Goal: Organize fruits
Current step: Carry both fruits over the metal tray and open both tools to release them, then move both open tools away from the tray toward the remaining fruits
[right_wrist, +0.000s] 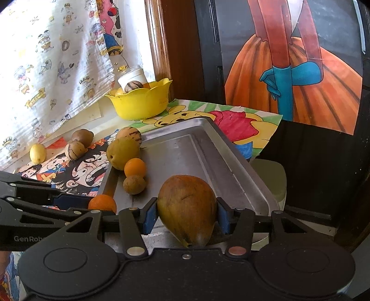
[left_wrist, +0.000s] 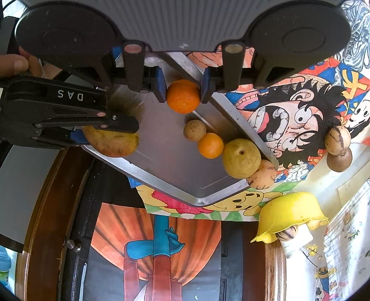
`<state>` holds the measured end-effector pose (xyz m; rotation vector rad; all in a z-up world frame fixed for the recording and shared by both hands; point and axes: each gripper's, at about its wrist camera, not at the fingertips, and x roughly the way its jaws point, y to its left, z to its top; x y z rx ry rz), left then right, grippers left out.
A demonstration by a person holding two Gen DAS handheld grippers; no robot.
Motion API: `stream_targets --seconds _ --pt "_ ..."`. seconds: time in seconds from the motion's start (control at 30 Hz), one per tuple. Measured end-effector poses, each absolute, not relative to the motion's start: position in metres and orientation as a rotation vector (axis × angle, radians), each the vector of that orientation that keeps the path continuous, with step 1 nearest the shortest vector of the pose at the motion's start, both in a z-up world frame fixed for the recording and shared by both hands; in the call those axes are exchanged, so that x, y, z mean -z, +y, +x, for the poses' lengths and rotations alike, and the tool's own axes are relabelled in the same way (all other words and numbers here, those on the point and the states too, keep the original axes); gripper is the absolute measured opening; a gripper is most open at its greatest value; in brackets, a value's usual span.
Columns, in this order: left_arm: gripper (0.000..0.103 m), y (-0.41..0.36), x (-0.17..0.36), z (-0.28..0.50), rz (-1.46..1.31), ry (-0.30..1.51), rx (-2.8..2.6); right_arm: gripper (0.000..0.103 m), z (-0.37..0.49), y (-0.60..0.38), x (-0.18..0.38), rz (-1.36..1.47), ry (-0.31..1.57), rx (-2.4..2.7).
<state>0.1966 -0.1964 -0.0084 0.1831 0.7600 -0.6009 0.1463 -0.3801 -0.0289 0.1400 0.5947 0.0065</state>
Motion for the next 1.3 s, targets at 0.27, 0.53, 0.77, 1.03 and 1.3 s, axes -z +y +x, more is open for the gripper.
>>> stream_targets --seconds 0.27,0.53,0.77,1.03,1.3 --pt "0.036 -0.193 0.008 0.194 0.161 0.77 0.592 0.056 0.141 -0.388 0.025 0.207 0.58 -0.014" --pt "0.045 -0.181 0.002 0.187 0.098 0.776 0.556 0.065 0.13 -0.389 0.02 0.214 0.566 0.003" --pt "0.073 -0.162 -0.009 0.179 0.027 0.767 0.485 0.076 0.118 -0.384 0.011 0.201 0.552 0.003" --pt "0.102 -0.133 -0.031 0.163 -0.037 0.713 0.366 0.094 0.101 -0.37 -0.007 0.168 0.52 -0.005" --pt "0.103 -0.098 -0.05 0.147 -0.066 0.687 0.232 0.102 0.082 -0.347 -0.03 0.129 0.489 -0.043"
